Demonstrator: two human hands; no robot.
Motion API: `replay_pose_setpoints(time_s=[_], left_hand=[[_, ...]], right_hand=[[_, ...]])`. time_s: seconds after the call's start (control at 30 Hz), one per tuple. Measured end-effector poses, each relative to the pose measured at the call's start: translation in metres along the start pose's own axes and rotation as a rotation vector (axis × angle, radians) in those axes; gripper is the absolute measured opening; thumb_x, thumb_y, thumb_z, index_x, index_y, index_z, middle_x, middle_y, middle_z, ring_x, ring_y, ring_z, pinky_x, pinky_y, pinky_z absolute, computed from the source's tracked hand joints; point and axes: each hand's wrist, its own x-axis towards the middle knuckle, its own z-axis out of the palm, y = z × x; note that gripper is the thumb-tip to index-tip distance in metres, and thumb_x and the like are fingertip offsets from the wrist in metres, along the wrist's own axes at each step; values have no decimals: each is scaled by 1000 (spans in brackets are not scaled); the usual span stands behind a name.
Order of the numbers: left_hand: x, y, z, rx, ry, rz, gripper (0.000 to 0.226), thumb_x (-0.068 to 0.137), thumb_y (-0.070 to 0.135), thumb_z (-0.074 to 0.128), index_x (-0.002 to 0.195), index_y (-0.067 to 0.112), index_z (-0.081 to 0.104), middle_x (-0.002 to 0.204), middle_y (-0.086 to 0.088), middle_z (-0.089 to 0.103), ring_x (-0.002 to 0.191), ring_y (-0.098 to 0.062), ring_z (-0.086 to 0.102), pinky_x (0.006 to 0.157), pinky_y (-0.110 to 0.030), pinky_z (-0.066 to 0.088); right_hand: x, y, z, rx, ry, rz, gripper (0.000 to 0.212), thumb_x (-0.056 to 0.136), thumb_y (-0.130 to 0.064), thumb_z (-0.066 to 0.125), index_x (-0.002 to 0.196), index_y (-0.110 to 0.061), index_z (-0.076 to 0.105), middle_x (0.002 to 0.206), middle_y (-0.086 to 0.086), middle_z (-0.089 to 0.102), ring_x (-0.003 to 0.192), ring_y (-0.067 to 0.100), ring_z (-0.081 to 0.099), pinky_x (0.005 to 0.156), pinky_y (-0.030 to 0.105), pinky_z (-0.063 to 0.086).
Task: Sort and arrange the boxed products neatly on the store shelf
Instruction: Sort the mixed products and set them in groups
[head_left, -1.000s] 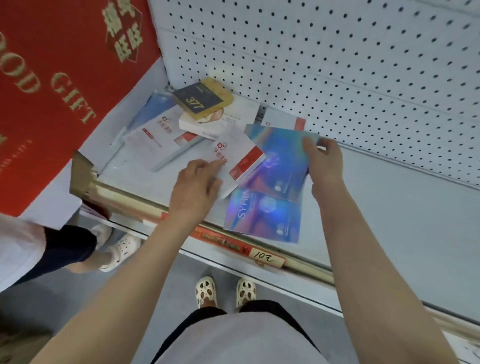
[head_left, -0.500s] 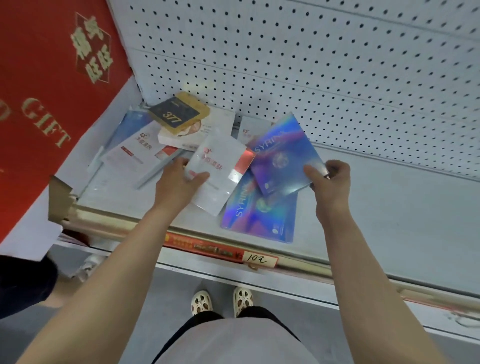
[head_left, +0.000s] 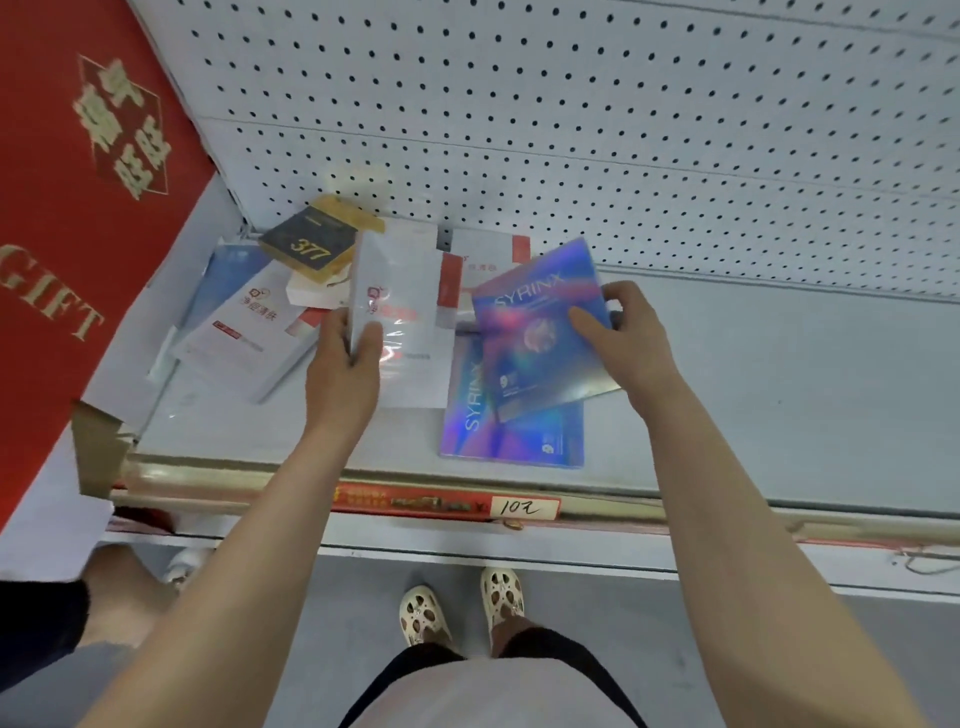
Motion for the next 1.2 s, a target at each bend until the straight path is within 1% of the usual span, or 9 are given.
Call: replay_pose_setpoints(time_s=[0.1,0.3,0.57,0.67,0.77,0.83,0.93,1.1,1.2], left_hand=[[-3,8,7,-98,27,-31,15,99,43,43,113,48,44,103,35,54,91,17,56,73,-13,43],[-33,29,50,-234,-101,-65,7,100,28,49,104,32,53,100,21,62,85,9,62,61,-5,46],[-122,63,142,-165,-321,36,8,97,27,52,101,33,56,104,8,66,100,-16,63,93,-41,50],[-165,77,188,-208,-354,72,10,98,20,53,98,30,54,98,7,64,90,-11,62,81,-27,49],[-218,94,246,-206,-416,121,13,96,19,54,108,24,54,93,11,63,77,3,59,66,-12,45],[-251,104,286,-208,-476,122,17,96,21,56,112,27,53,99,8,65,85,-2,63,72,-21,50],[-298,122,344,-207,-574,89,17,97,24,56,111,33,50,108,5,66,97,-16,66,79,-37,56],[-355,148,423,-147,-689,96,16,99,26,54,112,33,48,100,16,64,92,-9,66,70,-29,56],[-372,163,468,-73,-730,98,15,99,30,53,112,33,46,106,11,65,91,-11,67,68,-31,57]], right_hand=[[-21,16,-15,153,122,58,26,88,-32,69,109,-27,55,94,9,71,80,26,66,73,41,54],[-70,60,-57,284,315,109,26,83,-29,70,106,-23,60,92,18,71,76,23,62,77,50,55],[-138,126,-147,369,504,131,26,76,-35,64,99,-25,56,89,13,63,76,20,56,72,36,46],[-167,157,-196,363,547,134,21,77,-34,64,96,-29,56,97,22,64,78,20,55,74,38,47],[-200,196,-259,341,640,140,20,76,-33,64,95,-30,58,85,9,64,73,15,54,69,34,46],[-219,224,-299,333,683,149,20,77,-32,65,95,-27,60,80,2,62,69,14,52,66,33,44],[-246,265,-354,314,746,192,26,79,-29,66,103,-24,60,86,11,65,73,21,55,70,39,48],[-274,312,-429,325,850,257,19,76,-31,63,95,-31,59,91,14,65,77,20,56,73,37,47],[-278,335,-464,347,896,287,15,77,-32,62,92,-33,58,98,19,65,79,21,55,74,36,47]])
